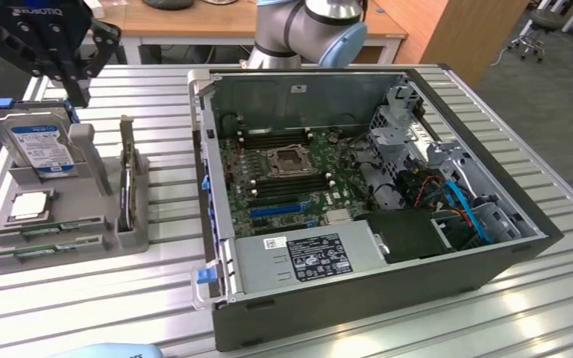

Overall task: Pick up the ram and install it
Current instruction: 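Reach for the ram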

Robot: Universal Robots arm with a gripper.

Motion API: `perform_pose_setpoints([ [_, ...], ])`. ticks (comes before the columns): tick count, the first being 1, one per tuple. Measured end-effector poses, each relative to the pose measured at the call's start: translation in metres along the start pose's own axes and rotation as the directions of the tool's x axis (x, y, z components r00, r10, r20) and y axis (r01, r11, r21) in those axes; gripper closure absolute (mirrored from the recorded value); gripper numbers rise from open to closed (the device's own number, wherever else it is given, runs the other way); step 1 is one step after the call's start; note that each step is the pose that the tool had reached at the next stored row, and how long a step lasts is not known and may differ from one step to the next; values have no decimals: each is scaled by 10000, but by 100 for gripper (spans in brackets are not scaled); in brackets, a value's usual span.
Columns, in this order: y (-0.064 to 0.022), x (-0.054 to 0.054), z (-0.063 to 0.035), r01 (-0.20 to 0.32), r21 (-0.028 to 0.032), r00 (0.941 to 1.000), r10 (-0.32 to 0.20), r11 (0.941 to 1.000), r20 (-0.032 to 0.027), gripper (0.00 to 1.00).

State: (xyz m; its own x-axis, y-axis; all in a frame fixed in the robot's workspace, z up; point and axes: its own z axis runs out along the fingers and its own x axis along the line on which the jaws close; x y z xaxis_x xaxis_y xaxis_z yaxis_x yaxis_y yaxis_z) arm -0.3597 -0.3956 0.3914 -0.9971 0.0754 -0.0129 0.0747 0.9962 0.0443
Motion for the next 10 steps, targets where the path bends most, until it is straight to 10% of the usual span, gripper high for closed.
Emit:
perform_pose_setpoints([
  [10,-20,323,0,0,2,10000,0,10000,-28,90],
])
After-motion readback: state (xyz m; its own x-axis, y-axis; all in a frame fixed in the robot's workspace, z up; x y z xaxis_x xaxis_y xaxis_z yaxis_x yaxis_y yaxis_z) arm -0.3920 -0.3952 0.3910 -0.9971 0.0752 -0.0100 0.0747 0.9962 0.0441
